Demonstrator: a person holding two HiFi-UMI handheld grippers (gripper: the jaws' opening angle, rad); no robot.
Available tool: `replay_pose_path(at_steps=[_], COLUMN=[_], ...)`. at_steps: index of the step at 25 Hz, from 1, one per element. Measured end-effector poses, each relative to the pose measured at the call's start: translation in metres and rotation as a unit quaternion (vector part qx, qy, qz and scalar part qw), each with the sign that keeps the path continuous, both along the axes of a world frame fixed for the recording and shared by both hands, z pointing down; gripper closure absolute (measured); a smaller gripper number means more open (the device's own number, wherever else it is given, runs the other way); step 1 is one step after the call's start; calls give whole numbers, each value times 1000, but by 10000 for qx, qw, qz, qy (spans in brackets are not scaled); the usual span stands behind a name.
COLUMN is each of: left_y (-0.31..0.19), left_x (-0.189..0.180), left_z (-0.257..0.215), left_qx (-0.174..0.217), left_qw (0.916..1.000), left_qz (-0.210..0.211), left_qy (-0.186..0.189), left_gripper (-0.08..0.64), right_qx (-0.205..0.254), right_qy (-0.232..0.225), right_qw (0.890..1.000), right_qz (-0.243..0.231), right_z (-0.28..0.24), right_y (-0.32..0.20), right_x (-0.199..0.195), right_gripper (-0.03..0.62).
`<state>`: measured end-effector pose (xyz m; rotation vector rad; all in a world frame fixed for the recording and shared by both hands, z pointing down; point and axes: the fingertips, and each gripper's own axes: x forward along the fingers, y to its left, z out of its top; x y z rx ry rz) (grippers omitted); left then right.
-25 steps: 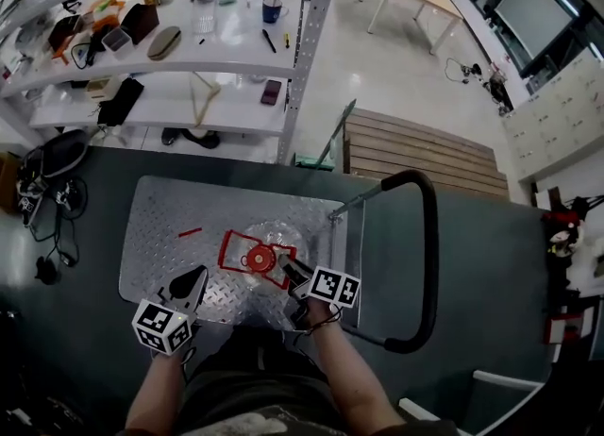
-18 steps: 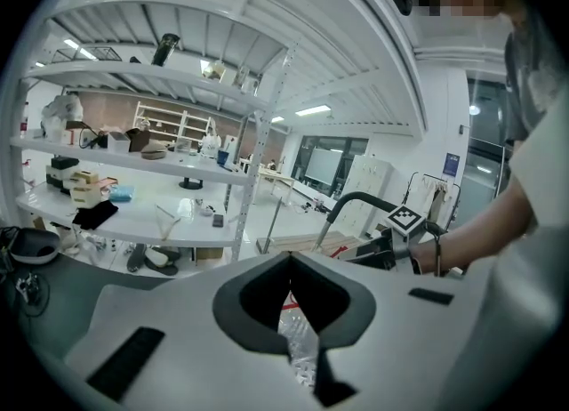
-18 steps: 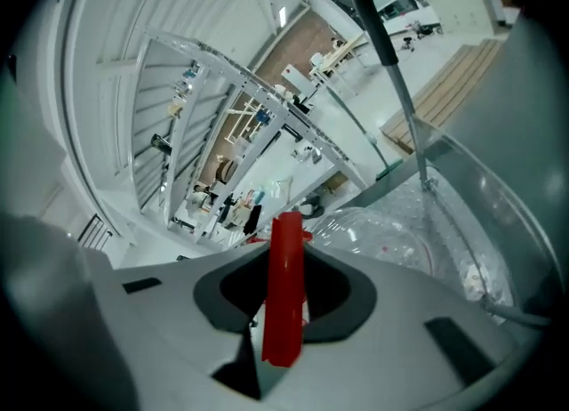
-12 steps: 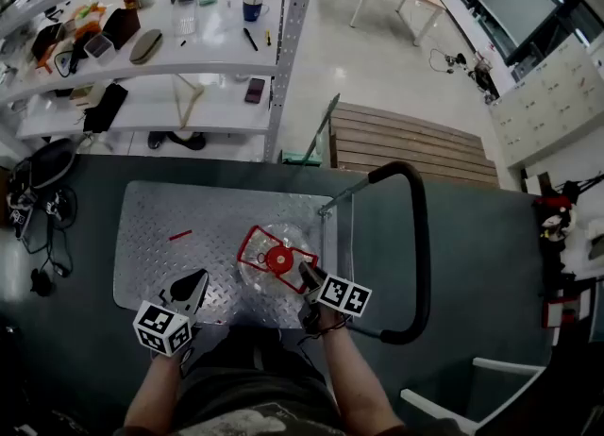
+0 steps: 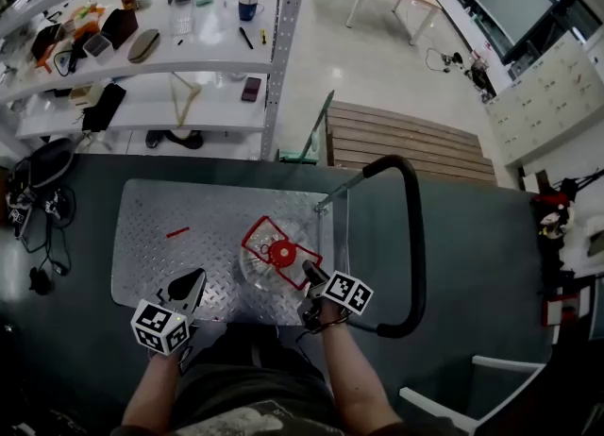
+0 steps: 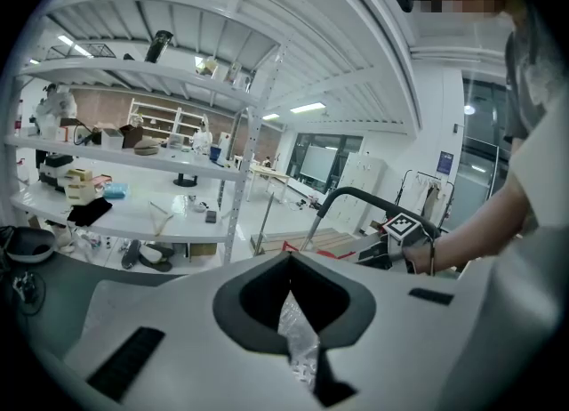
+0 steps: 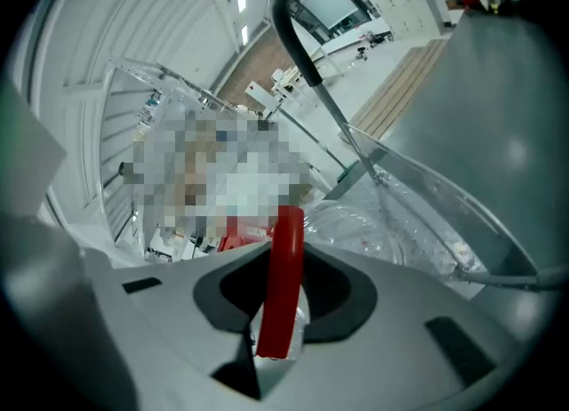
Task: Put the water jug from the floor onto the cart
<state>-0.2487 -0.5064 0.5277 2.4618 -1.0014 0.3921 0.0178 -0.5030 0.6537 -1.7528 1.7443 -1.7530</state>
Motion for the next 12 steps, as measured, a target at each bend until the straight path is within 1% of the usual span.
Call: replay_pose_path(at_steps=[3,5,8,12], left_y=[6,11,16,25], left_x=[-2,-2,0,7], left_z=[3,3,-1,-8], left_qx=[-36,-33,4,100], left_qw=[10000,10000,9999,9998], left_qz=[-66,-88,-119,-168], left_qy=[7,4,-11,6], left_gripper=[552,552,552,552], right_qx=[46,38,-23,104], right_qy=[101,127,42,-77], right_qw=[9999,9998,9999,9996], right_qz=[-63,-122,-150,-244], right_z=[1,2,1,-7], right_y=[0,2,11,27], right_x=[0,-2,-1,3], right_gripper=[525,485,473,419])
